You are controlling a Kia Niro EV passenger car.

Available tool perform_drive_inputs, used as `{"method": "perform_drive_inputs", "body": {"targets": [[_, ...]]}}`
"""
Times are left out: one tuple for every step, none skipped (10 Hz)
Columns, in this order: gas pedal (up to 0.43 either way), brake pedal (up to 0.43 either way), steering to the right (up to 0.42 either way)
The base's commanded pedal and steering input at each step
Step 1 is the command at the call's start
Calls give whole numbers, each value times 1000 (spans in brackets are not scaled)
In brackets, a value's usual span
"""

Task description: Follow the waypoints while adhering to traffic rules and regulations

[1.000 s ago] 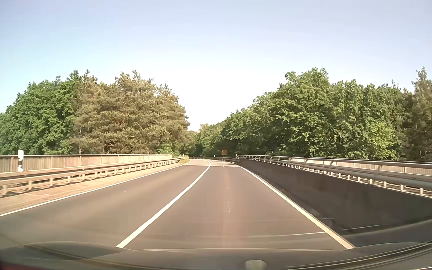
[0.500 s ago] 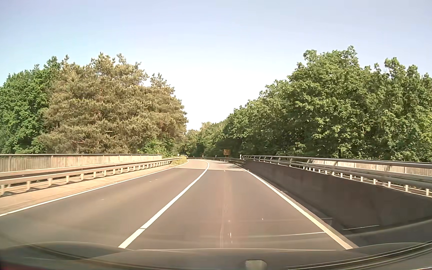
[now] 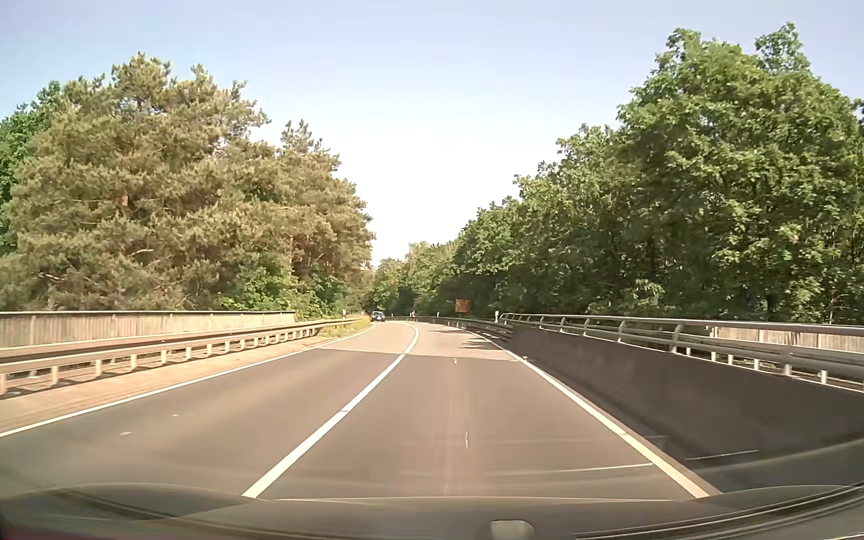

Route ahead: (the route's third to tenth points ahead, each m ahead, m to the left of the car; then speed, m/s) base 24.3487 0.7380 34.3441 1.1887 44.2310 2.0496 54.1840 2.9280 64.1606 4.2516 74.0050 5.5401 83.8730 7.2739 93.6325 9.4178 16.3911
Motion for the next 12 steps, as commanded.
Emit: {"method": "perform_drive_inputs", "body": {"targets": [[0,30,-8],[0,30,-6],[0,30,-6],[0,30,-6],[0,30,-6],[0,30,-6],[0,30,-6],[0,30,-6],[0,30,-7],[0,30,-7],[0,30,-7],[0,30,-10]]}}
